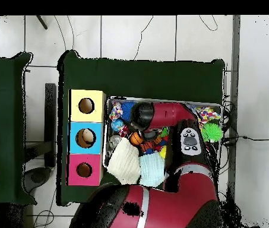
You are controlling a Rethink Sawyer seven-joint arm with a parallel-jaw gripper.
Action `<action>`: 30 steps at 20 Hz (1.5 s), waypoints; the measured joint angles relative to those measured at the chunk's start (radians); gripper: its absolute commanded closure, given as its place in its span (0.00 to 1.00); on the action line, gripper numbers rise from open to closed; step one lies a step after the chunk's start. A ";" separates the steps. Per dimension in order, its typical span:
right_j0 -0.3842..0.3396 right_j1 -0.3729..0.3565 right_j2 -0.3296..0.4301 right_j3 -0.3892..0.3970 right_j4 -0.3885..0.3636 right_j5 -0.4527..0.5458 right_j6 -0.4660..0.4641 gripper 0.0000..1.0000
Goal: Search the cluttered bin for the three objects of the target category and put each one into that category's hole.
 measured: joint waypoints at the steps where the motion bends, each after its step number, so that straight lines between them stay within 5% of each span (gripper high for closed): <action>1: 0.003 0.000 -0.001 0.000 -0.002 0.000 0.000 1.00; 16: 0.000 0.019 0.002 -0.035 0.009 0.064 0.000 1.00; 17: -0.001 0.024 0.004 -0.043 0.011 0.076 0.000 0.00; 30: -0.023 0.055 0.040 -0.044 0.012 0.075 0.000 0.00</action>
